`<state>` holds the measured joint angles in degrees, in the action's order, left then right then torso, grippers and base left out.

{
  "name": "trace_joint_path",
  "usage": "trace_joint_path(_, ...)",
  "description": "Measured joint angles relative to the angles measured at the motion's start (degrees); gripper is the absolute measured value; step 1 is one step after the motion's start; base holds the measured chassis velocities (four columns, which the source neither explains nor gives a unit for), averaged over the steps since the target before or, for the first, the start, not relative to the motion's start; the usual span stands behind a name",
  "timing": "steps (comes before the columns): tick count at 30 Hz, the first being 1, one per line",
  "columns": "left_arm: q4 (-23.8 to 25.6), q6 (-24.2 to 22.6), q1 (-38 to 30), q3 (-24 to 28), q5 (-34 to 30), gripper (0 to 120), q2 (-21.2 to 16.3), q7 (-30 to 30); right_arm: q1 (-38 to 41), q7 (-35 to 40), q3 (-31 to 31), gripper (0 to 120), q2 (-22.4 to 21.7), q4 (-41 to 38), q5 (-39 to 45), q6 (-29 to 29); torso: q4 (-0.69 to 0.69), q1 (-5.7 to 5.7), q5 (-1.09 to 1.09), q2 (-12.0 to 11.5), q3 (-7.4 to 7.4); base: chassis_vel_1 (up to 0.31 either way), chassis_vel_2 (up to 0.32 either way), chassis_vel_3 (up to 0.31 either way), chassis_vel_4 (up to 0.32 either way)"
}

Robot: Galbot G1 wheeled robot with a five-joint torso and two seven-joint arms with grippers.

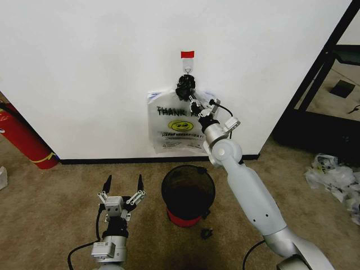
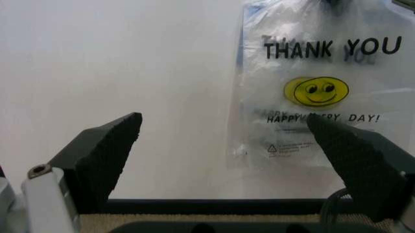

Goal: Pick up the garbage bag from the wall and place it over the trash bin.

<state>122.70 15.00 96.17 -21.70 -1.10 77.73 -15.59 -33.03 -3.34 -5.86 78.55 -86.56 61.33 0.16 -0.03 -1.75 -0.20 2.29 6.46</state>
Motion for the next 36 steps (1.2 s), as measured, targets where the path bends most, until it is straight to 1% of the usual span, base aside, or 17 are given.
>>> trace_joint_path(4, -0.02, -0.46, -0.64, -0.2, -0.86, 100, -0.31, -0.16, -0.86, 0.1, -0.14, 0, -0.43, -1.19, -0.19, 0.06, 0.01, 0.0, 0.0, 0.0, 0.0, 0.0, 0.0, 0.0, 0.0)
trace_joint_path(7, -0.2, -0.66, -1.1, -0.15, -1.16, 100, -0.78, -0.21, -3.37, 0.02, -0.14, 0, -2.25, -4.46, -0.78, 0.1, -0.01, 0.0, 0.0, 0.0, 0.0, 0.0, 0.0, 0.0, 0.0)
trace_joint_path(10, -0.55, -0.7, -1.46, 0.18, -1.22, 100, -0.71, -0.27, -8.29, -2.06, -0.83, 0, -4.94, -8.56, -4.81, 0.57, -0.01, 0.0, 0.01, 0.0, 0.0, 0.0, 0.0, 0.0, 0.0)
trace_joint_path(11, -0.55, -0.7, -1.46, 0.18, -1.22, 100, -0.71, -0.27, -8.29, -2.06, -0.83, 0, -4.94, -8.56, -4.81, 0.57, -0.01, 0.0, 0.01, 0.0, 0.0, 0.0, 0.0, 0.0, 0.0)
trace_joint_path(13, -0.69, -0.71, -1.52, 0.36, -1.23, 100, -0.53, -0.29, -11.52, -3.28, -1.17, 0, -6.73, -10.66, -7.61, 1.14, -0.02, 0.0, 0.0, 0.0, -0.01, 0.0, 0.0, 0.0, 0.0)
trace_joint_path(16, -0.92, -0.71, -1.58, 0.62, -1.23, 100, -0.36, -0.31, -17.24, -4.67, -2.32, 0, -9.18, -14.2, -12.57, 2.35, -0.01, 0.0, 0.0, 0.0, -0.01, 0.0, 0.0, 0.0, 0.0)
trace_joint_path(17, -1.0, -0.71, -1.63, 0.65, -1.23, 100, -0.33, -0.31, -18.88, -5.02, -2.77, 0, -9.65, -15.26, -13.61, 2.65, -0.01, 0.0, 0.0, 0.0, -0.01, 0.0, 0.0, 0.0, 0.0)
trace_joint_path(19, -1.03, -0.7, -1.67, 0.68, -1.22, 100, -0.31, -0.33, -19.69, -5.21, -3.04, 0, -9.87, -15.81, -14.16, 2.79, -0.02, 0.0, 0.01, 0.0, 0.0, 0.0, 0.0, 0.0, 0.0)
trace_joint_path(21, -1.19, -0.71, -1.9, 0.83, -1.22, 100, -0.25, -0.39, -23.82, -6.46, -4.59, 0, -10.98, -18.87, -17.1, 3.69, -0.02, 0.01, 0.0, 0.01, -0.01, 0.0, 0.0, 0.0, 0.0)
trace_joint_path(25, -1.22, -0.77, -2.25, 1.15, -1.22, 100, -0.33, -0.47, -30.49, -8.17, -6.3, 0, -13.7, -23.68, -19.92, 5.69, 0.0, 0.01, 0.0, 0.01, -0.01, 0.0, 0.0, 0.0, 0.0)
trace_joint_path(27, -1.2, -0.77, -2.25, 1.17, -1.22, 100, -0.36, -0.47, -31.1, -8.34, -6.49, 0, -13.91, -24.04, -20.09, 5.86, -0.01, 0.01, 0.0, 0.01, -0.01, 0.0, 0.0, 0.0, 0.0)
trace_joint_path(28, -1.17, -0.78, -2.29, 1.2, -1.23, 100, -0.44, -0.48, -33.3, -8.93, -7.17, 0, -14.65, -25.27, -20.71, 6.44, -0.03, 0.01, 0.0, 0.01, -0.01, 0.0, 0.0, 0.0, 0.0)
trace_joint_path(31, -1.17, -0.78, -2.49, 1.28, -1.33, 100, -0.58, -0.53, -37.35, -9.78, -8.43, 0, -15.33, -27.1, -22.77, 8.17, -0.02, 0.01, -0.01, 0.01, -0.01, 0.0, 0.0, 0.0, 0.0)
trace_joint_path(32, -1.19, -0.79, -2.59, 1.36, -1.35, 100, -0.61, -0.55, -38.85, -9.81, -8.8, 0, -15.29, -27.67, -23.75, 8.76, 0.0, 0.01, 0.0, 0.02, -0.01, 0.0, 0.0, 0.0, 0.0)
trace_joint_path(33, -1.2, -0.81, -2.76, 1.48, -1.36, 100, -0.61, -0.57, -40.61, -9.86, -9.16, 0, -15.03, -28.15, -25.17, 9.52, 0.0, 0.01, 0.0, 0.02, -0.01, 0.0, 0.0, 0.0, 0.0)
trace_joint_path(34, -1.2, -0.81, -2.76, 1.48, -1.36, 100, -0.61, -0.57, -40.61, -9.86, -9.16, 0, -15.03, -28.15, -25.17, 9.52, 0.0, 0.01, 0.0, 0.02, -0.01, 0.0, 0.0, 0.0, 0.0)
trace_joint_path(36, -1.19, -0.88, -2.88, 1.66, -1.38, 100, -0.61, -0.59, -43.96, -10.66, -9.65, 0, -14.42, -28.6, -28.13, 11.19, -0.01, 0.01, 0.01, 0.02, -0.01, 0.0, 0.0, 0.0, 0.0)
